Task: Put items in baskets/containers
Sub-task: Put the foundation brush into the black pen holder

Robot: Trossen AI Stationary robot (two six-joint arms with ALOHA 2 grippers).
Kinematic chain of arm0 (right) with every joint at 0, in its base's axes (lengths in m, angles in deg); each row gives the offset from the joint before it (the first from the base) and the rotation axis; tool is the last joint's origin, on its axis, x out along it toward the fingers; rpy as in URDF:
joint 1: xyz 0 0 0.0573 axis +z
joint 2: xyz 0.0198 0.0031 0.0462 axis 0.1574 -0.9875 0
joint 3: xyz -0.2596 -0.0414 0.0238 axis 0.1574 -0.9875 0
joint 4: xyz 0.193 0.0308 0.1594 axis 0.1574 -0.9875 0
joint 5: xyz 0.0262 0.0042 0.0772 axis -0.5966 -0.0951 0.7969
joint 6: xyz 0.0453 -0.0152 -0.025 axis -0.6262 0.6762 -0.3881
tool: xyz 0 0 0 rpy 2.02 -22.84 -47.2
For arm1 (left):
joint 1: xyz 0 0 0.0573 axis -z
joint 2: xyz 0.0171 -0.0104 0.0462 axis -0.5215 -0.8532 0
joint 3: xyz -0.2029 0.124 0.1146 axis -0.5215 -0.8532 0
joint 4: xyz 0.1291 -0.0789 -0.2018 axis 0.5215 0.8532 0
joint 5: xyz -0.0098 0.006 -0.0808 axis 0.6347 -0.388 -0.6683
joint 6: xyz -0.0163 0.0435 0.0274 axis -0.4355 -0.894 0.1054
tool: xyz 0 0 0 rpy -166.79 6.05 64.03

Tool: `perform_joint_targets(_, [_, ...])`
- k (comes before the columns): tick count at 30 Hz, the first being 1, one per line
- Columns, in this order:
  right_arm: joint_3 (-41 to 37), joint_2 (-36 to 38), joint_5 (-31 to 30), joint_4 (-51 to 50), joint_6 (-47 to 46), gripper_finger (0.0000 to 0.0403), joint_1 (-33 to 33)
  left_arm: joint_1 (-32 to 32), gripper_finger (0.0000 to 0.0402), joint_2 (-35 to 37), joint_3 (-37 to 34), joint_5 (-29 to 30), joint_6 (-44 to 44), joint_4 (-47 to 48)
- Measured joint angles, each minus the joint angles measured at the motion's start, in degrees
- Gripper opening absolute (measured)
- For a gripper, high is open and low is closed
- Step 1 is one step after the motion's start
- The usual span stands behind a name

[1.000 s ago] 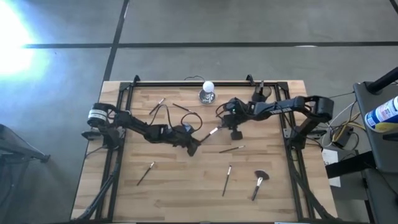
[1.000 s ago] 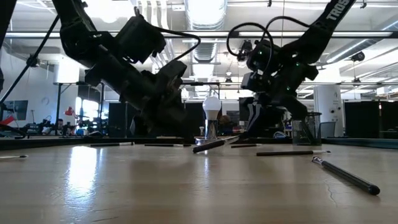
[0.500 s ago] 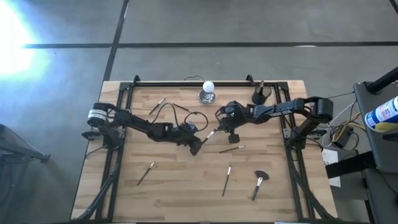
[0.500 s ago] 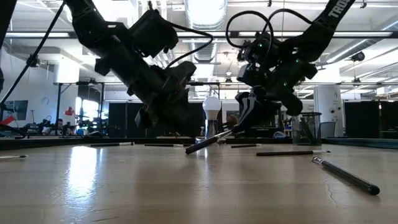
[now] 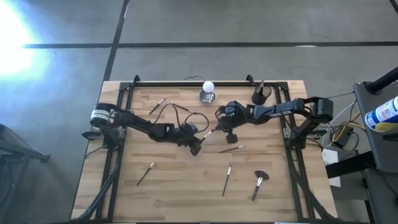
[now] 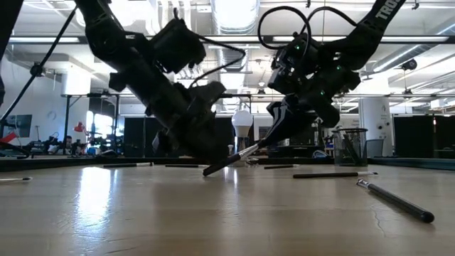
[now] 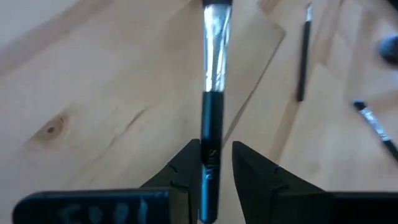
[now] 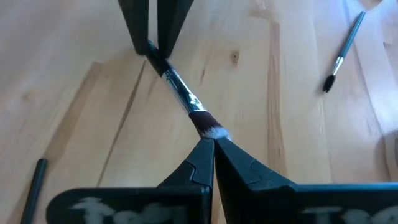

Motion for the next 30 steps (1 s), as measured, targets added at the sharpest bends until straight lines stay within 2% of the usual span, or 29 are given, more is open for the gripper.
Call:
perform_joint_targets(4, [0.69, 0.00, 0.01, 0.18, -0.38, 0.0008, 0.54, 0.00, 0.0083, -1.69, -0.04, 1.65, 0.18, -0.10])
perform_joint_targets(10, [1.09, 0.00, 0.00, 0.55, -1.11, 0.0008, 0.79, 0.47, 0.0082, -1.88, -0.08, 0.85, -2.73, -0.24])
perform_joint_targets(15, [1.09, 0.17, 0.00, 0.52, -1.56, 0.0008, 0.79, 1.48, 0.0039, -1.23, -1.38, 0.74, -3.00, -0.76])
perform_joint_targets(18, [1.05, 1.78, -0.61, 0.28, -2.33, 0.0009, 0.79, 1.92, 0.0037, -0.41, -2.77, 2.65, -3.65, -1.69])
perform_joint_targets(21, [1.07, 5.33, -3.14, -1.94, -2.62, 0.0017, 0.73, 2.00, 0.0037, 0.63, -5.91, 4.12, -5.27, -8.55])
perform_joint_targets(25, [0.46, 12.01, -6.53, -6.60, -3.92, 0.0045, -0.08, 1.19, 0.0037, 1.23, -11.03, 4.60, -7.28, -24.52])
perform_joint_targets(30, [-6.39, 19.00, -6.51, -2.88, -9.00, 0.0084, -0.80, -1.50, 0.0037, 0.94, -15.99, 5.02, -13.88, -42.49])
